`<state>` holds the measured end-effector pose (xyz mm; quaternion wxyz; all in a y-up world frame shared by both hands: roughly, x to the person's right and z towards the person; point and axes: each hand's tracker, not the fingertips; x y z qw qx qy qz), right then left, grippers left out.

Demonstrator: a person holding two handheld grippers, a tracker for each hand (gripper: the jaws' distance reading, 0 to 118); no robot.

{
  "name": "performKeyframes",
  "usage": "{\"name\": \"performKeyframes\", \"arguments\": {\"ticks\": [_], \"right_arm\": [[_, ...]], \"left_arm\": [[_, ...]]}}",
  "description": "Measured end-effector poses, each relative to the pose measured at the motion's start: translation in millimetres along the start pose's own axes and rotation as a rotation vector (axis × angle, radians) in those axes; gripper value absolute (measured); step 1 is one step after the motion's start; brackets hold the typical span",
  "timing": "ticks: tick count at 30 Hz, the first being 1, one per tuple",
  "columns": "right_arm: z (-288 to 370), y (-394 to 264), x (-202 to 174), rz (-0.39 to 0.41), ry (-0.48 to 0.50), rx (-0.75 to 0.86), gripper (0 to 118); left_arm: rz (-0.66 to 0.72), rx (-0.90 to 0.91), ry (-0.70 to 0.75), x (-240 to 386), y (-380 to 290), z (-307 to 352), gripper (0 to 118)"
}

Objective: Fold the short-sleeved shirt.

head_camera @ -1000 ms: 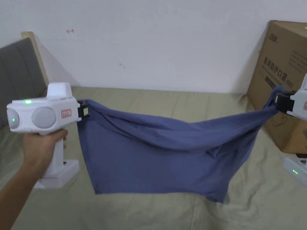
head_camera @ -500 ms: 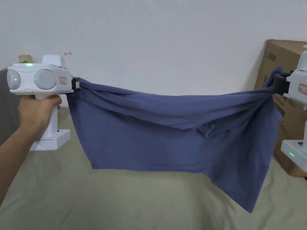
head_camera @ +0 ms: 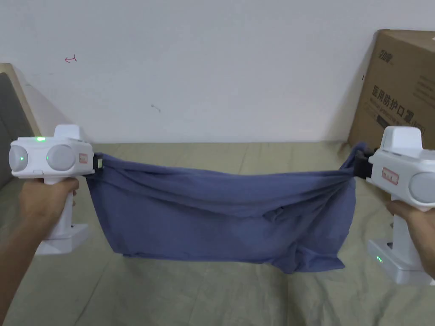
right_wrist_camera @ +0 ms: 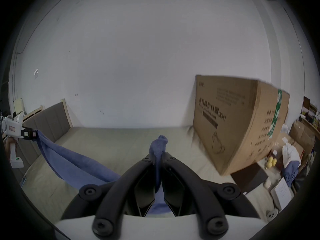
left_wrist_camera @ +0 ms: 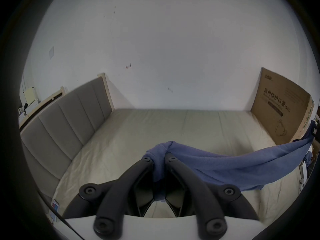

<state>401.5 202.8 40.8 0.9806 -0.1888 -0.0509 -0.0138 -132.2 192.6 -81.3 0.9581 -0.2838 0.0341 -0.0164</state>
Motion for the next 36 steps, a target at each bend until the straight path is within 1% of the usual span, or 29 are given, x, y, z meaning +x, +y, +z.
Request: {"name": "performKeyframes", "arguments": {"ticks": [4,8,10,13,16,21,24,30,32,34,36], "right_arm": [[-3,-47,-2,-0.019,-0.003,-0.068,3],[14,-93,0,-0.066,-0.010,-0.127,3],[33,-116,2,-0.090,-0.013,-0.149,3],[66,-150,4,-0.121,-0.025,-0.183,3],[103,-184,5,-0.125,-0.034,-0.225,4],[162,-239,15,-0.169,-0.029,-0.286,4],[189,-266,19,-0.186,-0.038,-0.328,4],[211,-320,29,-0.196,-0.086,-0.469,4],[208,-334,30,-0.185,-0.100,-0.533,4],[201,-347,27,-0.169,-0.116,-0.598,4],[192,-359,29,-0.179,-0.125,-0.652,4]], "left_arm": [[-0.009,-0.079,-0.014,-4,-51,-21,7],[0.001,-0.140,-0.036,-17,-103,-7,7],[-0.002,-0.173,-0.041,-24,-133,5,7],[0.000,-0.229,-0.046,-29,-176,42,7],[0.000,-0.284,-0.048,-46,-223,57,7],[0.008,-0.357,-0.054,-55,-292,119,7],[0.020,-0.397,-0.041,-70,-331,128,7],[0.035,-0.478,-0.033,-79,-384,155,7],[0.042,-0.499,-0.028,-73,-389,166,7],[0.047,-0.524,-0.020,-72,-394,163,7],[0.048,-0.533,-0.013,-69,-397,164,7]]}}
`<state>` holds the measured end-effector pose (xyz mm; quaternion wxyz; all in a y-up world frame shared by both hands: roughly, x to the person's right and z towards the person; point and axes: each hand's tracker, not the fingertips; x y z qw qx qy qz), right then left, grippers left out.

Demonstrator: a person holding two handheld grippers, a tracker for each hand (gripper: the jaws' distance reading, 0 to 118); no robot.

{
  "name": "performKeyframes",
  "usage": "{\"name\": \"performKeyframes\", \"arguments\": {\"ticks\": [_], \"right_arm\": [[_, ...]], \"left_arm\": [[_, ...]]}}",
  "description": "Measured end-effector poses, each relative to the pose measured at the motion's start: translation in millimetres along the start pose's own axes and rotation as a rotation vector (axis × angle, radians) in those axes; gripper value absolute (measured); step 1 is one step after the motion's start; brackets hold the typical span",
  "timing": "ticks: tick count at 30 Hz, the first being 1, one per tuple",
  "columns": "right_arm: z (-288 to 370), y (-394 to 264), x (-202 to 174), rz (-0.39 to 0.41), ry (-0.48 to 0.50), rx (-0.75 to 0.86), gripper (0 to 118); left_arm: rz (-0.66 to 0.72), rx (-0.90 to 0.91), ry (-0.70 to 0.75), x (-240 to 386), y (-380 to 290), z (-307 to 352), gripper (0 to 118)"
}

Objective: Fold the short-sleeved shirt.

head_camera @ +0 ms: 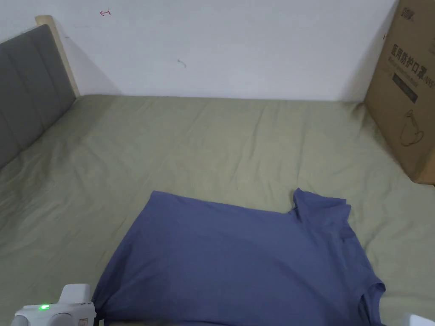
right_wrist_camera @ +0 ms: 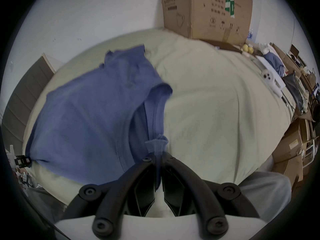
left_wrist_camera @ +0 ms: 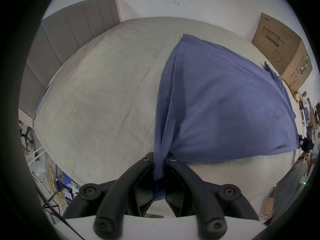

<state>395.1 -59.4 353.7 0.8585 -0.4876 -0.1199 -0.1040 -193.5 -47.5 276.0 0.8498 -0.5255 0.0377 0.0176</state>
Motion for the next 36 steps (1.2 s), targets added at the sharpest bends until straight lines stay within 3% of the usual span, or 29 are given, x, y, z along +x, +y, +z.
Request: {"name": "performKeyframes", "arguments": {"ticks": [3,5,7,9,10,20,23,26,27,29,30,31,33,36], "right_arm": [[-6,-2,-3,-0.015,-0.001,-0.006,4],[11,2,-14,-0.009,-0.008,0.008,15],[29,14,-20,0.011,-0.037,0.061,61],[45,30,-19,0.016,-0.015,0.169,92],[58,40,-21,0.015,-0.001,0.226,93],[178,110,-71,0.125,0.076,0.748,93],[191,113,-82,0.153,0.053,0.822,91],[197,112,-91,0.180,0.032,0.868,74],[198,112,-93,0.188,0.020,0.881,54],[198,112,-97,0.202,0.002,0.904,11],[197,112,-97,0.204,-0.009,0.912,0],[197,113,-96,0.205,-0.005,0.918,0],[194,119,-95,0.211,0.008,0.916,0],[188,129,-95,0.224,0.001,0.908,0]], "left_arm": [[-0.004,-0.013,0.020,6,6,4,8],[-0.009,-0.017,0.023,8,8,11,21],[0.027,0.008,-0.007,8,16,21,64],[0.070,0.085,-0.079,13,28,39,103],[0.073,0.139,-0.089,18,35,51,108],[-0.034,0.755,-0.088,80,105,175,108],[-0.051,0.861,-0.067,90,113,180,107],[-0.047,0.938,-0.092,99,114,181,92],[-0.043,0.950,-0.100,102,114,180,82],[-0.043,0.961,-0.109,107,114,178,36],[-0.041,0.959,-0.113,109,115,175,12],[-0.043,0.950,-0.112,109,118,171,0],[-0.064,0.903,-0.175,108,124,166,0],[-0.064,0.857,-0.159,112,139,153,0]]}}
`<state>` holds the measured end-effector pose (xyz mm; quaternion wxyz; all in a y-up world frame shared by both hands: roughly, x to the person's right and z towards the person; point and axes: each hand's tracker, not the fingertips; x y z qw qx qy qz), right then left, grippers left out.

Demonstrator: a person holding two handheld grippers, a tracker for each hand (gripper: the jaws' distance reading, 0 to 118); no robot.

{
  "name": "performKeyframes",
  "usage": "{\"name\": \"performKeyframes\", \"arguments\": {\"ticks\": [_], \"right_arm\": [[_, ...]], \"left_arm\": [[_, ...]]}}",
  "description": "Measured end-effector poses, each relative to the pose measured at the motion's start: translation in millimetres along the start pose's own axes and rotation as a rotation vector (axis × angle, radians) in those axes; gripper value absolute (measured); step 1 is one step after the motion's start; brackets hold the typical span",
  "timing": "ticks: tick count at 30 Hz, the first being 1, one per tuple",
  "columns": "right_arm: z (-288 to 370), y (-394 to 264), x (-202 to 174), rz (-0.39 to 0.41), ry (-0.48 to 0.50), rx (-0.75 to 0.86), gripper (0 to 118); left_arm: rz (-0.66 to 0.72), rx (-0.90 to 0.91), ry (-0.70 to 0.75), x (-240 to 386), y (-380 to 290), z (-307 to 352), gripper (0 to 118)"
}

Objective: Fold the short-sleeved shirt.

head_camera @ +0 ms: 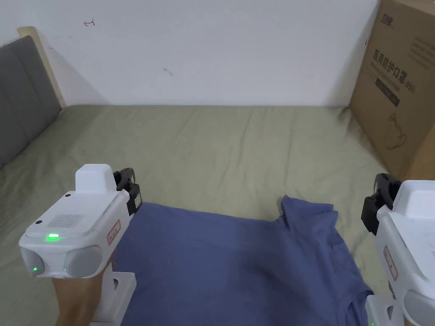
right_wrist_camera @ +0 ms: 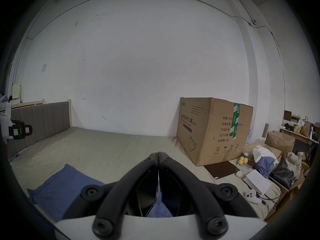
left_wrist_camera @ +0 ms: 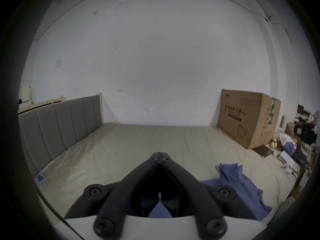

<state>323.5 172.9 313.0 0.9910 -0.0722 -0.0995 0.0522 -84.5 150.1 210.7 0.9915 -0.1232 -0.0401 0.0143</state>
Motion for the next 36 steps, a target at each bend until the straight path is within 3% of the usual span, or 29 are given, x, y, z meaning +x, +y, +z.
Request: {"name": "performKeyframes", "arguments": {"ticks": [10,15,17,18,19,20,21,24,25,27,29,30,32,35,36], "right_arm": [[-71,-2,-2,-0.002,0.021,-0.045,0],[-109,-14,-8,0.003,0.019,-0.089,0],[-124,-22,-11,0.013,0.017,-0.116,0],[-131,-27,-12,0.020,0.015,-0.128,0],[-138,-31,-13,0.027,0.011,-0.142,0],[-144,-37,-14,0.030,0.006,-0.153,0],[-149,-42,-15,0.028,0.002,-0.164,0],[-164,-57,-14,0.010,-0.003,-0.209,0],[-167,-62,-13,0.010,-0.007,-0.223,0],[-173,-70,-12,0.012,-0.007,-0.248,0],[-178,-77,-8,0.000,-0.007,-0.279,0],[-181,-80,-6,-0.011,-0.007,-0.298,0],[-190,-87,0,-0.040,-0.004,-0.341,0],[-215,-101,9,-0.058,0.001,-0.462,7],[-226,-109,11,-0.055,0.008,-0.515,31]], "left_arm": [[-0.077,-0.369,-0.045,-22,-10,-156,0],[-0.032,-0.570,-0.020,-37,-43,-241,1],[-0.011,-0.637,0.001,-42,-58,-268,24],[0.005,-0.682,0.001,-44,-66,-282,60],[0.018,-0.738,0.011,-48,-76,-295,86],[0.025,-0.786,0.024,-50,-84,-306,104],[0.022,-0.790,0.030,-50,-91,-313,109],[-0.012,-0.802,0.053,-64,-117,-343,102],[-0.020,-0.819,0.056,-64,-122,-349,94],[-0.032,-0.859,0.056,-65,-132,-357,61],[-0.017,-0.860,0.036,-64,-136,-356,55],[-0.019,-0.848,0.038,-62,-133,-356,43],[-0.040,-0.837,-0.001,-54,-116,-334,0],[-0.054,-0.804,-0.016,-51,-120,-334,0],[-0.073,-0.766,-0.022,-50,-117,-328,0]]}}
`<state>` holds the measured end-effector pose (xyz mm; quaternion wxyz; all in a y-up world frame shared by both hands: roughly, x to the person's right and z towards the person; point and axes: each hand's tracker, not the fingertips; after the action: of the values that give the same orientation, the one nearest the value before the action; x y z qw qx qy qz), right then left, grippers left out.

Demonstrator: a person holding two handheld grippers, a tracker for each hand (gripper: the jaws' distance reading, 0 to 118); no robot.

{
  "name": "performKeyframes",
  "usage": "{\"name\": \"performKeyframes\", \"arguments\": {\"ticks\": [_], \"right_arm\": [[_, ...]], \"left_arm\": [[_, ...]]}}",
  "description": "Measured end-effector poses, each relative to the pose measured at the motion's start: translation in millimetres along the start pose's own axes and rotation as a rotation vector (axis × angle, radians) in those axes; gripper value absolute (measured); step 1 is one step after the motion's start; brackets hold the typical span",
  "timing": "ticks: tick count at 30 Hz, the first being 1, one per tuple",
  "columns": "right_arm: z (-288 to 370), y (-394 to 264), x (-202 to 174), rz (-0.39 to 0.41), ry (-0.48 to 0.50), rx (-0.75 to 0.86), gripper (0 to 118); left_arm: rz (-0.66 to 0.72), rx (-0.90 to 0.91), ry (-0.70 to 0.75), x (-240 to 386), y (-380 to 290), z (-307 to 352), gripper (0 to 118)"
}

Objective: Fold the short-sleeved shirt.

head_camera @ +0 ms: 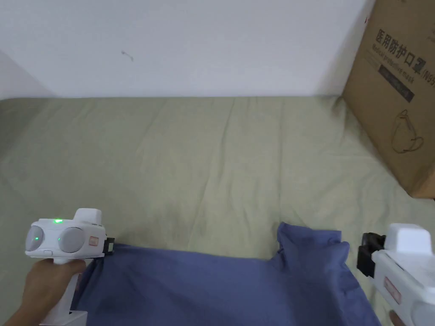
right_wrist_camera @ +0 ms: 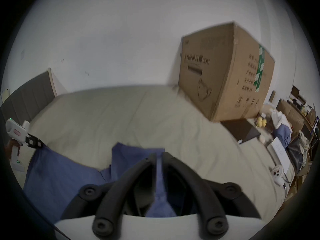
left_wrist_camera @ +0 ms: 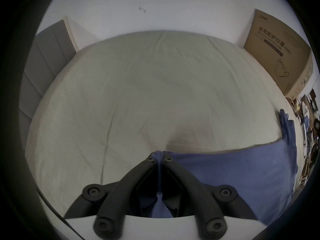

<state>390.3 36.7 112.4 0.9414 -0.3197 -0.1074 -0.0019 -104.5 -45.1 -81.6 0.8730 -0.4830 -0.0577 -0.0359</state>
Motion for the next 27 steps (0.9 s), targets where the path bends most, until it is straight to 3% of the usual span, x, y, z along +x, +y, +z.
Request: {"name": "performKeyframes", "arguments": {"ticks": [2,3,6,8,11,13,15,16,17,18,21,24,27], "right_arm": [[-28,-5,8,-0.029,0.016,-0.100,87],[-44,-8,12,-0.039,0.018,-0.155,106],[-82,-20,19,-0.036,-0.005,-0.246,106],[-103,-27,19,0.018,-0.023,-0.312,104],[-122,-39,15,0.017,-0.005,-0.398,89],[-131,-48,18,-0.003,0.040,-0.454,66],[-124,-46,14,0.014,0.017,-0.402,57],[-121,-43,14,0.020,0.031,-0.407,43],[-117,-43,15,0.026,0.043,-0.404,18],[-113,-42,14,0.066,0.043,-0.395,2],[-81,-34,5,0.118,0.039,-0.339,2],[-42,-20,9,0.071,0.091,-0.248,2],[-4,-1,16,0.094,0.116,-0.145,1]], "left_arm": [[-0.004,0.047,-0.004,1,-3,19,0],[-0.006,0.070,-0.016,0,-3,34,0],[-0.030,0.104,-0.033,-1,-5,62,0],[-0.040,0.121,-0.035,-1,-5,79,0],[-0.043,0.138,-0.038,-2,-6,92,0],[-0.039,0.143,-0.038,-3,-8,96,0],[-0.034,0.144,-0.034,2,-8,102,0],[-0.029,0.144,-0.032,3,-9,104,0],[-0.024,0.144,-0.030,3,-11,104,0],[-0.016,0.144,-0.028,3,-13,106,0],[0.014,0.154,-0.032,2,-24,115,0],[0.043,0.177,-0.037,-4,-33,129,0],[0.086,0.210,-0.043,-10,-41,150,0]]}}
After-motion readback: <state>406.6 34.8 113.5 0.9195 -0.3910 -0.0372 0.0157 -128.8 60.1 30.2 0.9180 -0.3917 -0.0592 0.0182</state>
